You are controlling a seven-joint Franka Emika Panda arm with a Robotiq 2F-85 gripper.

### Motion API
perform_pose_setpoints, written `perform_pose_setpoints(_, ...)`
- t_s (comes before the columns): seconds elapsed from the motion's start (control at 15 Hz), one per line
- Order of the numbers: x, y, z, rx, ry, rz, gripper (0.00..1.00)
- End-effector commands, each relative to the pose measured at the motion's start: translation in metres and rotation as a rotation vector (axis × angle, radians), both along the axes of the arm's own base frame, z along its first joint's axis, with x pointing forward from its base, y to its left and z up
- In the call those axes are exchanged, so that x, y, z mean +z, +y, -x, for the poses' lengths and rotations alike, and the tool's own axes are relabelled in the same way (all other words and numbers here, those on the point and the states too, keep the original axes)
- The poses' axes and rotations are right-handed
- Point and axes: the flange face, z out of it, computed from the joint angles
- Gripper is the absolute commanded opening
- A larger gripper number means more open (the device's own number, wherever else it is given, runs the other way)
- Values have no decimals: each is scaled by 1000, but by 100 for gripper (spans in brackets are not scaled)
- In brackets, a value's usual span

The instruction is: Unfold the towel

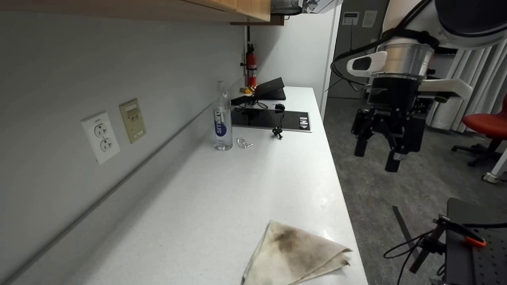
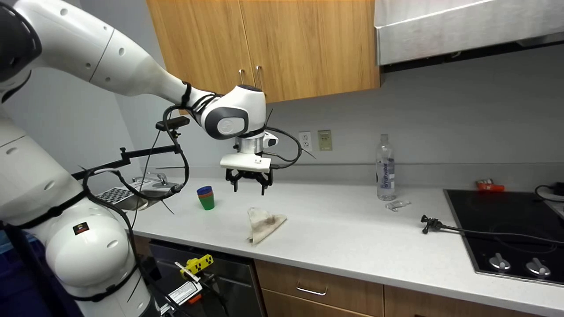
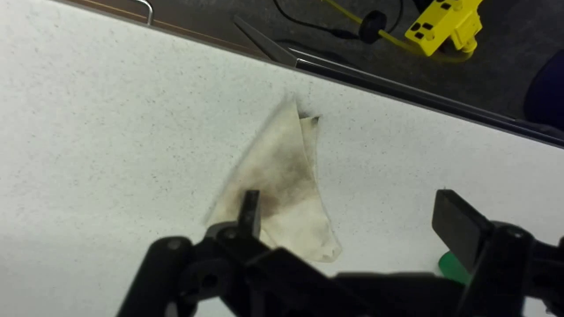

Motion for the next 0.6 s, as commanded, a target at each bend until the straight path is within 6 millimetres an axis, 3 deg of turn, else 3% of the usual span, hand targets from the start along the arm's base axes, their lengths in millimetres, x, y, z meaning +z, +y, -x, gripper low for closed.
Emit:
perform_pose_setpoints(0.0, -1, 4, 0, 6, 2, 0, 100)
perform_pose_setpoints(0.33, -3, 5, 0, 10, 4, 0, 100)
perform_pose_setpoints(0.53, -5, 13, -4, -119, 36, 56, 100)
